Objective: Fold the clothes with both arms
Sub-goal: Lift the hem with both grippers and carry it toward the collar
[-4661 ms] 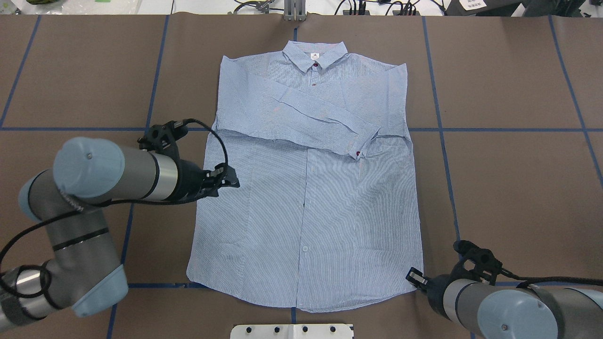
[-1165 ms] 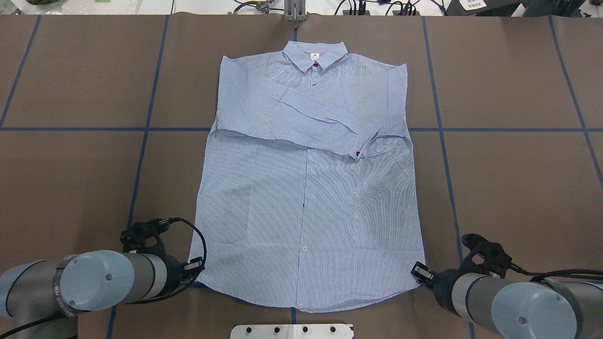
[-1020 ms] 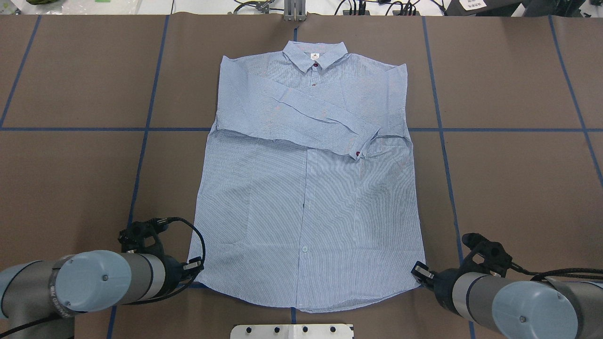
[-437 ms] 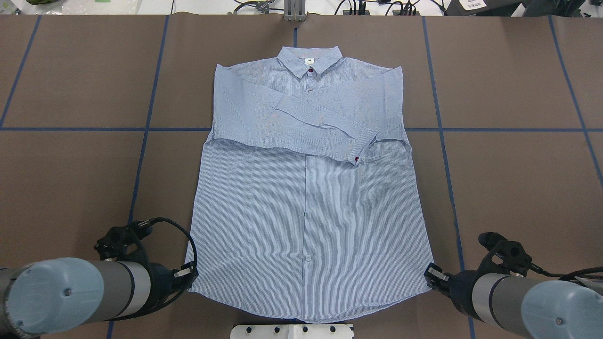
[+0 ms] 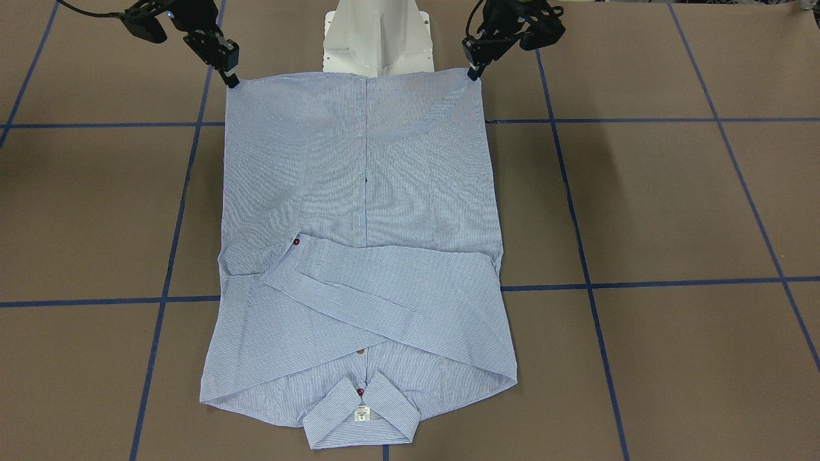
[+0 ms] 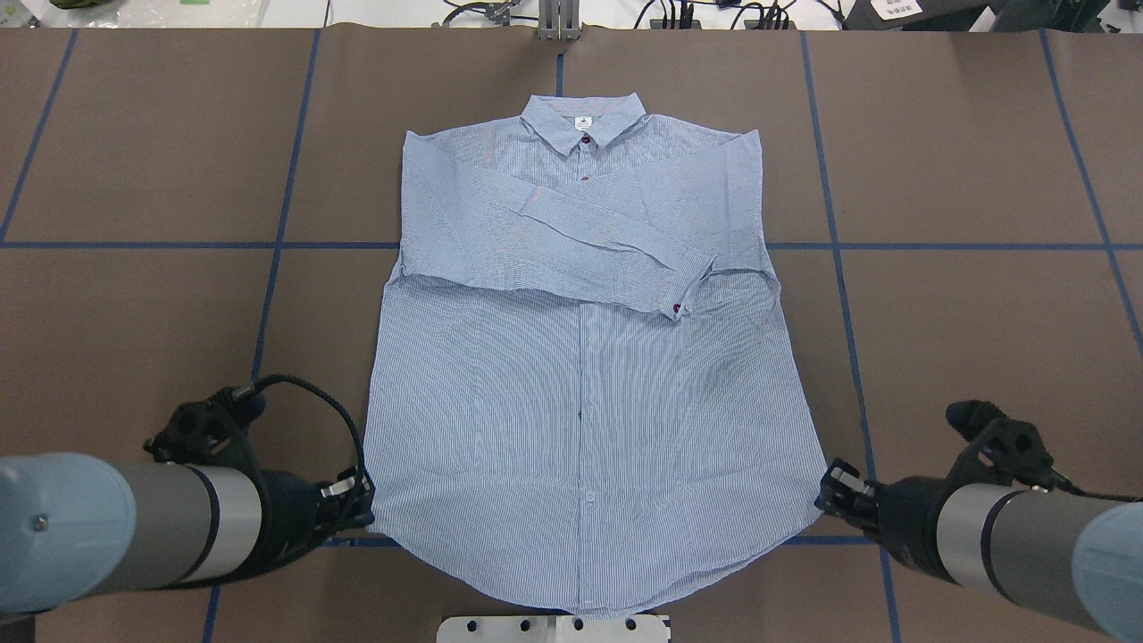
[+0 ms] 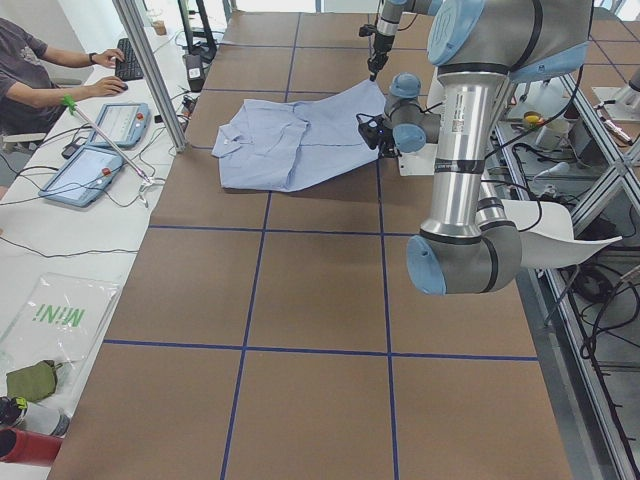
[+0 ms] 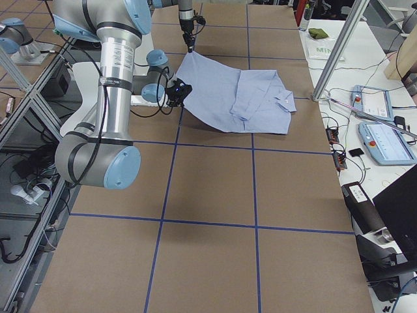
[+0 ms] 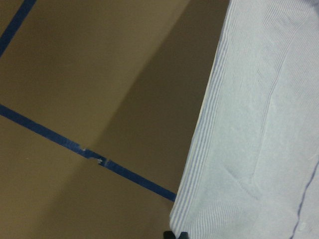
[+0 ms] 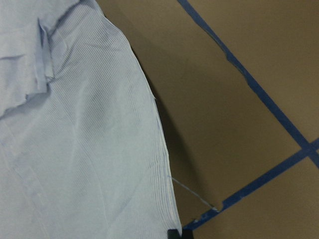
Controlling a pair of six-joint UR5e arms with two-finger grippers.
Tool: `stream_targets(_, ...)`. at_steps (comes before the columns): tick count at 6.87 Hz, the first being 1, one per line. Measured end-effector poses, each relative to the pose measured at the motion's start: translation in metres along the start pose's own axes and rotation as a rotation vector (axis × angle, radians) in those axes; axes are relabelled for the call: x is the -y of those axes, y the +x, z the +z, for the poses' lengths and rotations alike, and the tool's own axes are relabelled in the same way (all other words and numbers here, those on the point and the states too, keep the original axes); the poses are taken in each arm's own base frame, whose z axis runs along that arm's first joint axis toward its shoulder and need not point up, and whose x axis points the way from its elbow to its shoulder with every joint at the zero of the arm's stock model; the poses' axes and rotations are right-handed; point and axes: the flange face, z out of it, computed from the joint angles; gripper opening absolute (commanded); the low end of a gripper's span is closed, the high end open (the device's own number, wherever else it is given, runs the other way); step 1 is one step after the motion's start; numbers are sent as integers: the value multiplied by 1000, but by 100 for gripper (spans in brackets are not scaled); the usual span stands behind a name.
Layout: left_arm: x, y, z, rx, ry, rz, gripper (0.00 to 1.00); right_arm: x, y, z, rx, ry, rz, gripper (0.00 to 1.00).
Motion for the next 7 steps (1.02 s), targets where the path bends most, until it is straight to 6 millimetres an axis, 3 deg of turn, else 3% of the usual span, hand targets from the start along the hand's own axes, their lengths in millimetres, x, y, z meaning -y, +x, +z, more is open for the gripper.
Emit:
stream_targets(2, 50, 31, -39, -76, 25, -70, 0, 25, -38, -41, 143, 51, 60, 0)
stream_targets(4, 86, 47, -67, -125, 56, -115, 0, 33, -58, -56, 233, 100, 82, 0)
stream_targets(5, 98, 49, -73, -129, 71, -133, 0, 38, -65, -61, 259, 119, 93, 0)
stream_targets(7, 120, 62, -63, -121, 105, -166, 0, 59, -73, -65, 286, 174, 118, 0)
